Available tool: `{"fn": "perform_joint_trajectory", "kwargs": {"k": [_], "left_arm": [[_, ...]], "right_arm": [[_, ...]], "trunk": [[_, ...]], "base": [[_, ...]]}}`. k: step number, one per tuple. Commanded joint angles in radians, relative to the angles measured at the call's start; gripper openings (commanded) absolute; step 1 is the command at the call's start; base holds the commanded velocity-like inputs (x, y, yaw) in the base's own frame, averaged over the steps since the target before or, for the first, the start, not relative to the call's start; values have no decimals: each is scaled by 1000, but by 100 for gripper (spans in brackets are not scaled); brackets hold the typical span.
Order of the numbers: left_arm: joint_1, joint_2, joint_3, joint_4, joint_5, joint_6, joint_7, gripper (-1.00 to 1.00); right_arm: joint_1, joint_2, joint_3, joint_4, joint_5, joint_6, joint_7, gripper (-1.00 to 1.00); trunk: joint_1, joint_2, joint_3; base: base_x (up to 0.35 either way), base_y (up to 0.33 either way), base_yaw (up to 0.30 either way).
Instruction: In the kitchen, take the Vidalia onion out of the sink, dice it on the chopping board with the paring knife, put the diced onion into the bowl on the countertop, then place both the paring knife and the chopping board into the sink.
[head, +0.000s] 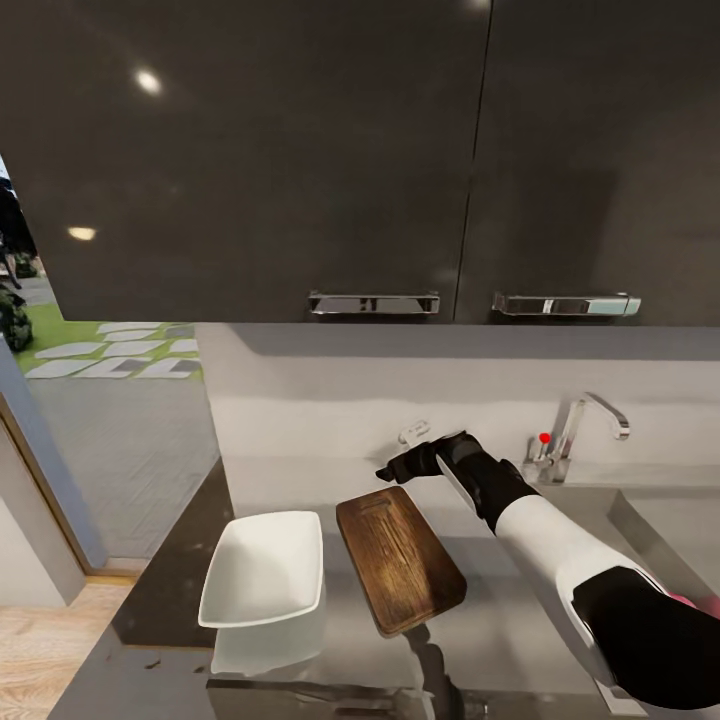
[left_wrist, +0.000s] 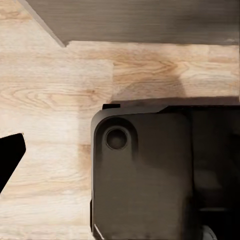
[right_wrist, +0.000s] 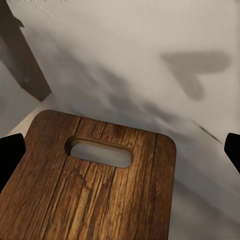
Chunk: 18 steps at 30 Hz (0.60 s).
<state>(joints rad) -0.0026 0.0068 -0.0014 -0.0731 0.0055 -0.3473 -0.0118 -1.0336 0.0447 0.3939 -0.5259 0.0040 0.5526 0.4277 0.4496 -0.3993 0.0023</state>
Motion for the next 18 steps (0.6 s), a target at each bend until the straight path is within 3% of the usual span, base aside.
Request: {"fn": "perform_joint_trajectory", "kwargs": {"k": [1, 18], "left_arm": [[0, 0, 0, 17, 1, -4, -1, 100], [1, 1, 4, 46, 4, -12, -4, 100]], "right_arm": [[0, 0, 2, -1, 1, 4, 2, 100], [0, 0, 5, 2, 1, 4, 2, 100]], "trunk": [[0, -1, 0], [0, -1, 0]], "base": [[0, 0, 0], [0, 0, 0]]}}
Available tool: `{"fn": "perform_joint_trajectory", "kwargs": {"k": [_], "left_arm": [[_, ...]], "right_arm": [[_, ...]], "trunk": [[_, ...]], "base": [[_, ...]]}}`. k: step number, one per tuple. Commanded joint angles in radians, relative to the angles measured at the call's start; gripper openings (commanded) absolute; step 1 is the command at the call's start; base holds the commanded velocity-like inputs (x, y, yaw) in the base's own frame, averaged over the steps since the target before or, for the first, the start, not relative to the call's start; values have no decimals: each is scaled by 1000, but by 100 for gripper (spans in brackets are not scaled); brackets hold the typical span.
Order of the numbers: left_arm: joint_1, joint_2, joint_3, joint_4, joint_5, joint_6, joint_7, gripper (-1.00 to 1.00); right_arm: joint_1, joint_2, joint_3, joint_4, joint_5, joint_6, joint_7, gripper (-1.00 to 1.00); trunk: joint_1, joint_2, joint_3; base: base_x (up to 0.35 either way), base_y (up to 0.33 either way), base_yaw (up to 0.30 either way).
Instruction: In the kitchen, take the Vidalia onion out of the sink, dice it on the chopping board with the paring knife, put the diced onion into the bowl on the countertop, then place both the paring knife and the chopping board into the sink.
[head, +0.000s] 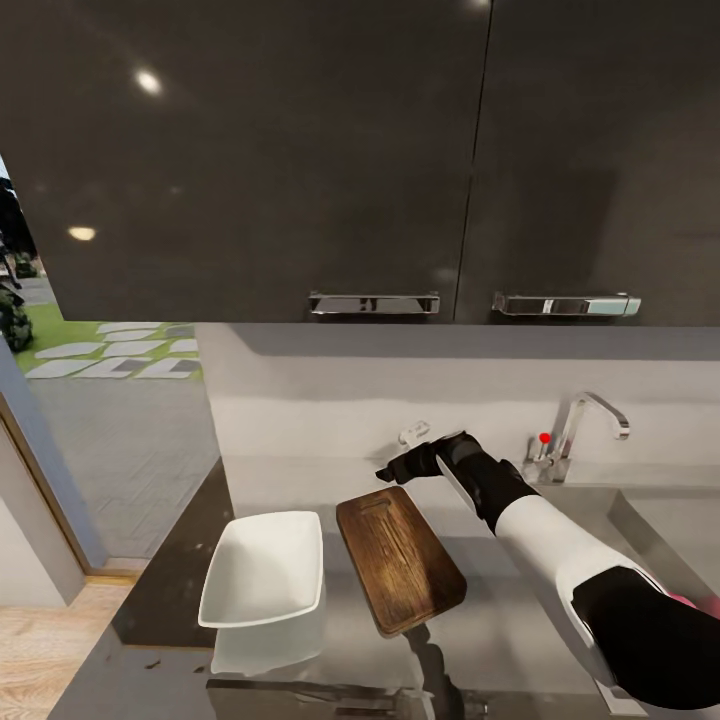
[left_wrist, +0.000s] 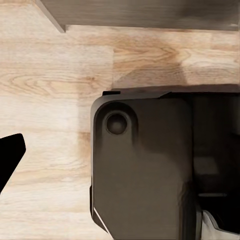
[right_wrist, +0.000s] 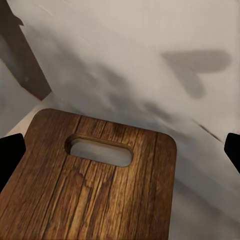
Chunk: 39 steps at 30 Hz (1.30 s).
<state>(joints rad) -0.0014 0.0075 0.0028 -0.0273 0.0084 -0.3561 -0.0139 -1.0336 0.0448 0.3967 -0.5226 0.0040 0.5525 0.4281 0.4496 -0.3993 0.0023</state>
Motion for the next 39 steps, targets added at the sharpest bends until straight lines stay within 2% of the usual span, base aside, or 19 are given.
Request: {"fn": "perform_joint_trajectory", "kwargs": {"k": [1, 5, 12, 16, 20, 21, 22, 26, 28, 31, 35, 39], "left_arm": [[0, 0, 0, 0, 1, -3, -1, 100], [0, 0, 0, -3, 0, -19, -1, 100], [1, -1, -1, -15, 0, -309, 3, 100], [7, -1, -1, -17, -1, -398, 4, 100], [55, -2, -2, -16, -5, -543, 5, 100], [113, -8, -1, -17, -5, -665, 6, 100], [129, -10, -1, -18, -5, -686, 8, 100], [237, -19, -2, -50, -6, -691, 34, 100], [312, -17, -4, -108, -9, -691, 41, 100], [382, -12, -5, -177, -11, -691, 43, 100], [417, -1, -7, -223, -14, -691, 44, 100], [435, 3, -8, -233, -24, -691, 43, 100]], "right_arm": [[0, 0, 2, -1, 1, 4, 2, 100], [0, 0, 2, 0, 1, 4, 2, 100], [0, 1, 2, 0, 1, 4, 2, 100], [0, 3, 3, 1, 1, 5, 2, 100], [0, 4, 3, 1, 1, 5, 2, 100], [0, 4, 3, 1, 1, 5, 1, 100], [0, 4, 3, 1, 1, 6, 1, 100], [0, 6, 4, 1, 1, 6, 1, 100], [0, 7, 4, 1, 1, 5, 2, 100], [0, 7, 4, 1, 1, 6, 2, 100], [0, 7, 4, 1, 1, 5, 1, 100], [0, 8, 4, 1, 1, 5, 1, 100]], "trunk": [[0, -1, 0], [0, -1, 0], [0, -1, 0], [0, -1, 0], [0, -1, 0], [0, -1, 0], [0, -1, 0], [0, -1, 0], [0, -1, 0], [0, -1, 0], [0, -1, 0], [0, -1, 0]], "base": [[0, 0, 0], [0, 0, 0], [0, 0, 0], [0, 0, 0], [0, 0, 0], [0, 0, 0], [0, 0, 0], [0, 0, 0], [0, 0, 0], [0, 0, 0], [0, 0, 0], [0, 0, 0]]}}
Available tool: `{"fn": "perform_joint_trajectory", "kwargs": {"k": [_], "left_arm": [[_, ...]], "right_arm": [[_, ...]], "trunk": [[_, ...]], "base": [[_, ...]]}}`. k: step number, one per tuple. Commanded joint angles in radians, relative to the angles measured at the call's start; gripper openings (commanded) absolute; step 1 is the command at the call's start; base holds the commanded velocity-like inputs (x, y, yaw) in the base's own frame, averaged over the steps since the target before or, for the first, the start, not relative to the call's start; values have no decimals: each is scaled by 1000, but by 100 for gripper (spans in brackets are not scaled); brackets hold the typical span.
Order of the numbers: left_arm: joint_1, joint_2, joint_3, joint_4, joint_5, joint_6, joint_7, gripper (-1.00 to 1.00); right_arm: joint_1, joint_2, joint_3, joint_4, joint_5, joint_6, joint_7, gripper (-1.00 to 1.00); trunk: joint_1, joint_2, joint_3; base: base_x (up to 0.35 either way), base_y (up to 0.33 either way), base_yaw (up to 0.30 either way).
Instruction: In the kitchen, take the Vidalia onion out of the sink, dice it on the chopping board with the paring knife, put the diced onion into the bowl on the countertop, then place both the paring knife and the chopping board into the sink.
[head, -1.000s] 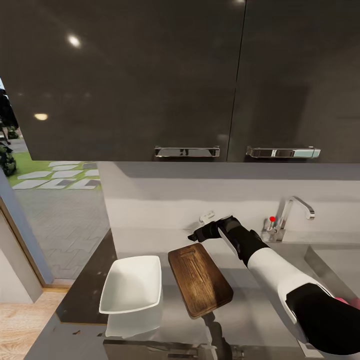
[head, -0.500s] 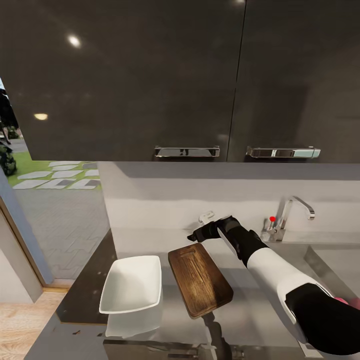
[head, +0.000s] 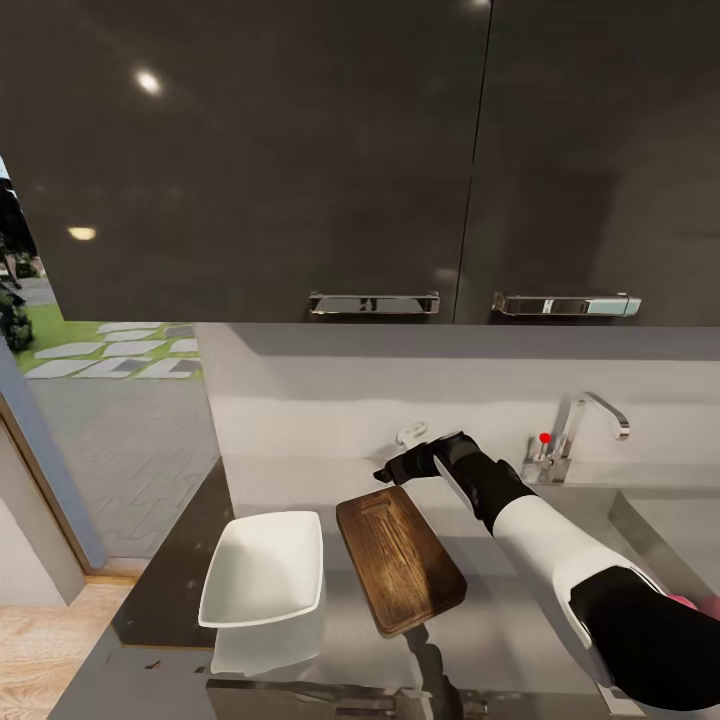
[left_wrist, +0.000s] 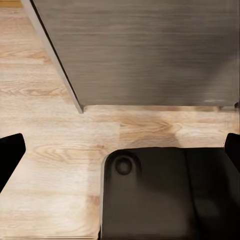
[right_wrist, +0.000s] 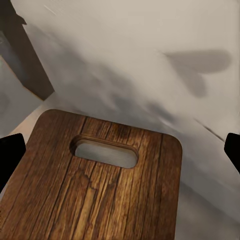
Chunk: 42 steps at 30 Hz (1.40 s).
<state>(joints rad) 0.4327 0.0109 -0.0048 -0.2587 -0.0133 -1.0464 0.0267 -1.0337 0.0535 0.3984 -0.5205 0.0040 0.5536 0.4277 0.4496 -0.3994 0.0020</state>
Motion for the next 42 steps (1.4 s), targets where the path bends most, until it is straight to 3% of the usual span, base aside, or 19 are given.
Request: {"fn": "perform_joint_trajectory", "kwargs": {"k": [1, 8, 36, 40, 41, 42], "left_arm": [[3, 1, -1, -1, -5, -1, 3, 100], [9, 1, -1, 13, -36, -1, 4, 100], [1, -28, 12, -52, -29, -1, 10, 100], [0, -29, 12, -97, -29, 129, 10, 100], [0, -29, 12, -123, -29, 189, 10, 100], [0, -30, 10, -184, -29, 318, 10, 100]], "right_arm": [[0, 0, 2, -1, 1, 4, 2, 100], [0, 1, 4, -1, 1, 5, 2, 100], [0, 1, 8, -1, 1, 5, 2, 100], [0, 1, 8, -1, 0, 5, 2, 100], [0, 2, 8, -1, 1, 5, 2, 100], [0, 2, 8, -1, 1, 5, 2, 100]], "trunk": [[0, -1, 0], [0, -1, 0], [0, -1, 0], [0, -1, 0], [0, -1, 0], [0, -1, 0]], "base": [[0, 0, 0], [0, 0, 0], [0, 0, 0], [0, 0, 0], [0, 0, 0], [0, 0, 0]]}}
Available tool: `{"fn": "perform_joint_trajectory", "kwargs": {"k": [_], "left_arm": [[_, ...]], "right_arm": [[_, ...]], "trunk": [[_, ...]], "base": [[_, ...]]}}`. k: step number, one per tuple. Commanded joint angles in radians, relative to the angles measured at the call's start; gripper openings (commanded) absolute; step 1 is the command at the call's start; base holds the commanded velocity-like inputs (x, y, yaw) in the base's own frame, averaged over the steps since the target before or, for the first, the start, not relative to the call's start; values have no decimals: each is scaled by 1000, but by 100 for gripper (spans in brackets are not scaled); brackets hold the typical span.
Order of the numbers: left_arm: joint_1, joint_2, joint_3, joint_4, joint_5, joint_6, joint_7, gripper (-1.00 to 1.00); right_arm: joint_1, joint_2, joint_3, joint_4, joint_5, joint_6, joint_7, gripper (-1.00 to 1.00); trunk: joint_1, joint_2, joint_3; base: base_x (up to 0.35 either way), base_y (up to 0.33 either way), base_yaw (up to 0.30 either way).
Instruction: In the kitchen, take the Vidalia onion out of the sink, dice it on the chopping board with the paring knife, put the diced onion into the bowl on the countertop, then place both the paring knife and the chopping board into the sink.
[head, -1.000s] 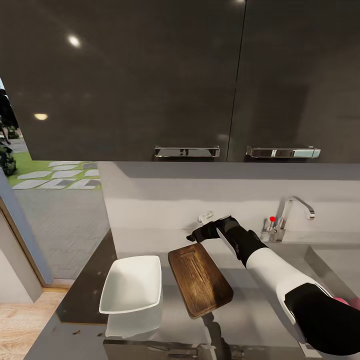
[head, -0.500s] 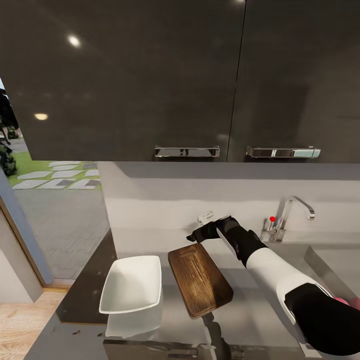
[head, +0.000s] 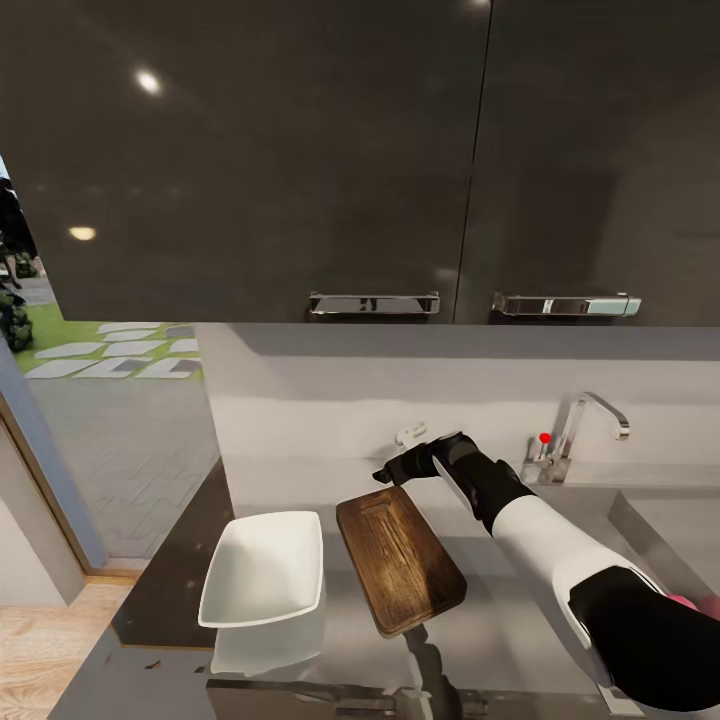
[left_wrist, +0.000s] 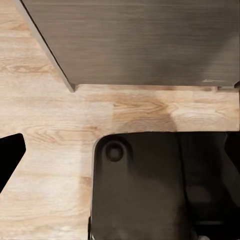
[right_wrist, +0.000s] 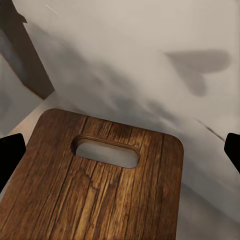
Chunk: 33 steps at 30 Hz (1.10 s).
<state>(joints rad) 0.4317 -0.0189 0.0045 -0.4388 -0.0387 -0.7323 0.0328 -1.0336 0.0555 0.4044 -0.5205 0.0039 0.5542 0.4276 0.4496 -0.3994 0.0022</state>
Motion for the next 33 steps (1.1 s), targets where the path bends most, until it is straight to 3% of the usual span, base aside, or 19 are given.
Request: {"fn": "perform_joint_trajectory", "kwargs": {"k": [1, 6, 11, 25, 30, 33], "left_arm": [[1, -2, -1, -34, -4, 66, 3, 100], [1, -6, -10, -143, -4, 258, 0, 100], [1, -8, -29, -138, -4, 279, -1, 100], [1, -9, -34, -106, -4, 283, -1, 100], [1, -9, -34, -100, -3, 283, -1, 100], [1, -9, -33, -96, -3, 283, -1, 100]], "right_arm": [[0, 0, 2, -1, 1, 4, 2, 100], [0, -1, 2, 0, 1, 6, -1, 100], [0, -2, 2, 0, 1, 6, -2, 100], [0, -9, 2, 9, 1, 13, -2, 100], [0, -12, 59, 58, 20, 13, 0, 100], [0, -12, 71, 64, 24, 14, 0, 100]], "trunk": [[0, -1, 0], [0, -1, 0], [0, -1, 0], [0, -1, 0], [0, -1, 0], [0, -1, 0]], "base": [[0, 0, 0], [0, 0, 0], [0, 0, 0], [0, 0, 0], [0, 0, 0], [0, 0, 0]]}}
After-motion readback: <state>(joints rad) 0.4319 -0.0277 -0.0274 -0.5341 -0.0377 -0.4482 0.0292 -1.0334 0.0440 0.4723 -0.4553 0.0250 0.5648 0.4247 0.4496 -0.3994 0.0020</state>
